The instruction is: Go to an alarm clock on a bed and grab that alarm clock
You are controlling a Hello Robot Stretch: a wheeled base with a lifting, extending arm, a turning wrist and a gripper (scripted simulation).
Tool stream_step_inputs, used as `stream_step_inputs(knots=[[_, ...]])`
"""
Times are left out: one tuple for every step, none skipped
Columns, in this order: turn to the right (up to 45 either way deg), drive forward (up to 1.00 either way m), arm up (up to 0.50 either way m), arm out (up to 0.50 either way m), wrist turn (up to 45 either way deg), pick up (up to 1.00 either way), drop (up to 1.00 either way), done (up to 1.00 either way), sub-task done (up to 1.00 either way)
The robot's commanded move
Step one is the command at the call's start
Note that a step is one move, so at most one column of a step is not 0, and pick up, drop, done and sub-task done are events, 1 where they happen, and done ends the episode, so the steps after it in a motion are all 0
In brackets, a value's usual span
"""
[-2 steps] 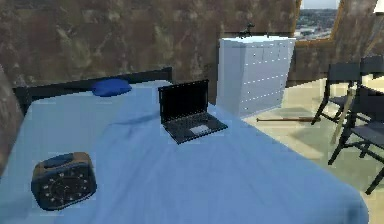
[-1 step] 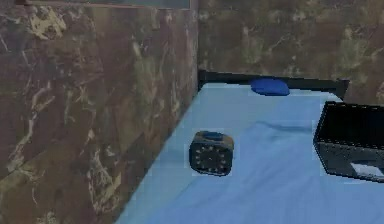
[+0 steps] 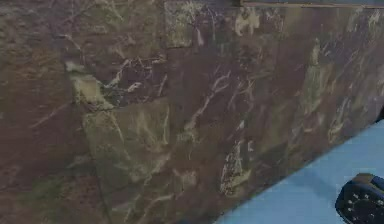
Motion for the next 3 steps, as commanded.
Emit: stream_step_inputs(knots=[[-33.0,0.00,0.00,0.00,0.0,0.00,0.00,0.00,0.00],[0.0,0.00,0.50,0.00,0.0,0.00,0.00,0.00,0.00],[0.0,0.00,0.30,0.00,0.0,0.00,0.00,0.00,0.00]])
